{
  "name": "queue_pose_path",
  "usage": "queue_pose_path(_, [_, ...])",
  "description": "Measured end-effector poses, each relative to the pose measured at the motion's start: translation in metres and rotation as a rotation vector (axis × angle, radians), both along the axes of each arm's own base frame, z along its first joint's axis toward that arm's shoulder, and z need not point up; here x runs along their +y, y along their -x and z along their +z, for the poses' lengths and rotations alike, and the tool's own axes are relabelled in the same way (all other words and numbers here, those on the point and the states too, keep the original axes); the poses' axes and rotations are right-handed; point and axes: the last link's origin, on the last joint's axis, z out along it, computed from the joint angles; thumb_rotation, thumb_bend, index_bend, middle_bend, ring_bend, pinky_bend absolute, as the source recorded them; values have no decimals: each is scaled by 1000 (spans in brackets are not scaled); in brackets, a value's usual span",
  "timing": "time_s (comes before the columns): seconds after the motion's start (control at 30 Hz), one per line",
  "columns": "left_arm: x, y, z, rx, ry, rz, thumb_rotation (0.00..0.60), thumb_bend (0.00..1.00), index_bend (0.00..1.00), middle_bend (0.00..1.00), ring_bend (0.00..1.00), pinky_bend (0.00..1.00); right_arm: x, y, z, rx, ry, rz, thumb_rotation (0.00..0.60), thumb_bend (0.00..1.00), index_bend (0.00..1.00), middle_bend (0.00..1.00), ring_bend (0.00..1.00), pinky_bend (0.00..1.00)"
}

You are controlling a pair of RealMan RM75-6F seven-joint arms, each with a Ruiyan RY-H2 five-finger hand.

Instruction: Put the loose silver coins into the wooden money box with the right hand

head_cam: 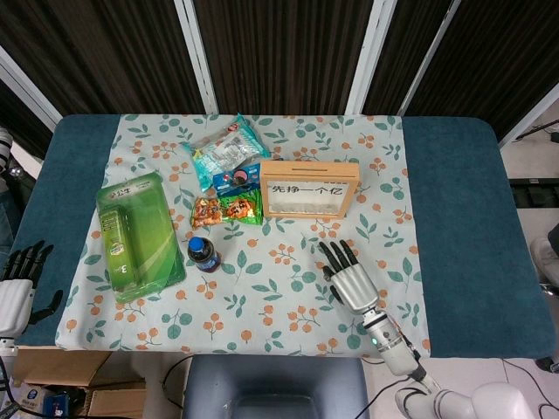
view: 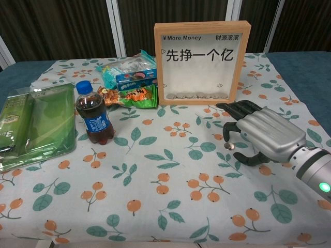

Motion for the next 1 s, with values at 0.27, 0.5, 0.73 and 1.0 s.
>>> queue_pose_path(0.27, [0,1,0,0,1,2,600,377,0,0,0,0,0,3,-2,11,3,-9,600,436,562,32,0,0])
queue_pose_path(0.5, [0,1,0,-1,2,2,600,377,0,0,0,0,-2,3,-3,14,-3,-16,600,436,547,31,0,0])
queue_pose_path(0.73, [0,2,1,-2,1,5,600,377,0,0,0,0,-3,4,-5,23,-12,-25,600,436,540,32,0,0])
queue_pose_path(1.0, [0,2,1,-1,1,4,600,377,0,0,0,0,-3,4,-7,22,-16,-31,600,436,551,32,0,0])
